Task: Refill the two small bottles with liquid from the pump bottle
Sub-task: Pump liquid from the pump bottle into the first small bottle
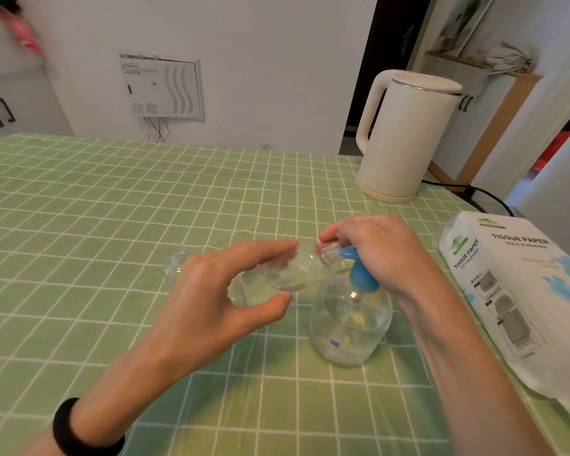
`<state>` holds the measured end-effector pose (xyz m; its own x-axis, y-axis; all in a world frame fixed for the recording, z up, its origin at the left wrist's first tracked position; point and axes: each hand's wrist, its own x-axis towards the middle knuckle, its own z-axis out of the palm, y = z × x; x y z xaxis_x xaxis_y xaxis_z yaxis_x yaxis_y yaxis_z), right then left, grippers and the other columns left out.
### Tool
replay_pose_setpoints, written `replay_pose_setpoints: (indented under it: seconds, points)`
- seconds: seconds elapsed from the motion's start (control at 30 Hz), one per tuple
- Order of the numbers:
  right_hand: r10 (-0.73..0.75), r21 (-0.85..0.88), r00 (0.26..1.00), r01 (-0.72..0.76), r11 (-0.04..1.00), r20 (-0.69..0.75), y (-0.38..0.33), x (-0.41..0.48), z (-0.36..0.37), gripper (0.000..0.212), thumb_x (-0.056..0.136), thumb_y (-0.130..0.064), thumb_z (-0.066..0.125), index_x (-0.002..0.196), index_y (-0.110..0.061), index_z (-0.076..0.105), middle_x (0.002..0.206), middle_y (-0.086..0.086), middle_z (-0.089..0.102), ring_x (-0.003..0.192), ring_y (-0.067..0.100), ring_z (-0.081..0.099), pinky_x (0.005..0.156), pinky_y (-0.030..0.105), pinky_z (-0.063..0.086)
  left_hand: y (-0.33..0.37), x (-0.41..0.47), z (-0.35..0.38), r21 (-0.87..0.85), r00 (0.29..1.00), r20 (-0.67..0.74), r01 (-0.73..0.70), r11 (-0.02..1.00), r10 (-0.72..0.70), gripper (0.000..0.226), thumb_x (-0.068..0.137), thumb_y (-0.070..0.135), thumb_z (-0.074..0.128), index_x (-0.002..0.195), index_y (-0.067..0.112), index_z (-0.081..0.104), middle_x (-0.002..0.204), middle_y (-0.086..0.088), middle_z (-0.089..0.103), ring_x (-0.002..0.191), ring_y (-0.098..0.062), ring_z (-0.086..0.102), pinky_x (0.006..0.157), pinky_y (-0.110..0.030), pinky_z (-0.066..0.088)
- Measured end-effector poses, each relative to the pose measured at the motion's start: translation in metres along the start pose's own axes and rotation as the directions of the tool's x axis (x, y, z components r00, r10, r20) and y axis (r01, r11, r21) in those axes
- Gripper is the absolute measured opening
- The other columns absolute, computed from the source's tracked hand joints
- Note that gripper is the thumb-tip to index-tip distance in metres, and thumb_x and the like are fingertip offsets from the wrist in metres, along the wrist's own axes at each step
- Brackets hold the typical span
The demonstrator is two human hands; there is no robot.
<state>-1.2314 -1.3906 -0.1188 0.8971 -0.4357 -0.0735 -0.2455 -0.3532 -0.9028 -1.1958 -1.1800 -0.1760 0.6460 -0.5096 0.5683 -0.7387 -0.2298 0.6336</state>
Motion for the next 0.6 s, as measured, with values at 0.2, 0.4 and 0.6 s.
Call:
replay_pose_setpoints:
  seconds: [0.2, 0.4, 0.6]
  points:
    - [-0.032, 0.033, 0.999, 0.032, 0.999, -0.009, -0.0009, 0.0001, -0.0039, 0.026, 0.092, -0.020, 0.056, 0.082, -0.021, 0.080, 0.081, -0.010, 0.080, 0.081, -0.001, 0.072, 0.085, 0.027, 0.053, 0.0009, 0.0007, 0.0009, -0.017, 1.000, 0.005, -0.026, 1.000, 0.026, 0.057, 0.080, 0.033, 0.079, 0.136, 0.030, 0.067, 0.124, 0.024, 0.073, 0.112, 0.007, 0.070, 0.098, -0.017, 0.055]
    - [-0.039, -0.002, 0.999, 0.039, 0.999, 0.000, 0.0003, 0.0013, -0.0013, 0.028, 0.090, -0.018, 0.055, 0.080, -0.024, 0.081, 0.082, -0.015, 0.079, 0.077, -0.007, 0.068, 0.073, 0.022, 0.047, -0.0011, 0.0011, 0.0019, -0.039, 0.999, 0.003, -0.050, 0.998, 0.050, 0.055, 0.083, 0.033, 0.078, 0.137, 0.030, 0.066, 0.125, 0.020, 0.074, 0.112, 0.004, 0.072, 0.099, -0.020, 0.056]
    - [-0.027, 0.007, 1.000, 0.027, 1.000, 0.001, 0.0009, 0.0002, -0.0005, 0.027, 0.091, -0.016, 0.056, 0.084, -0.021, 0.081, 0.087, -0.010, 0.080, 0.088, 0.002, 0.071, 0.074, 0.022, 0.049, -0.0007, -0.0011, 0.0043, -0.106, 1.000, -0.011, -0.022, 0.994, 0.021, 0.056, 0.082, 0.032, 0.078, 0.137, 0.031, 0.067, 0.122, 0.021, 0.076, 0.113, 0.002, 0.072, 0.098, -0.020, 0.056]
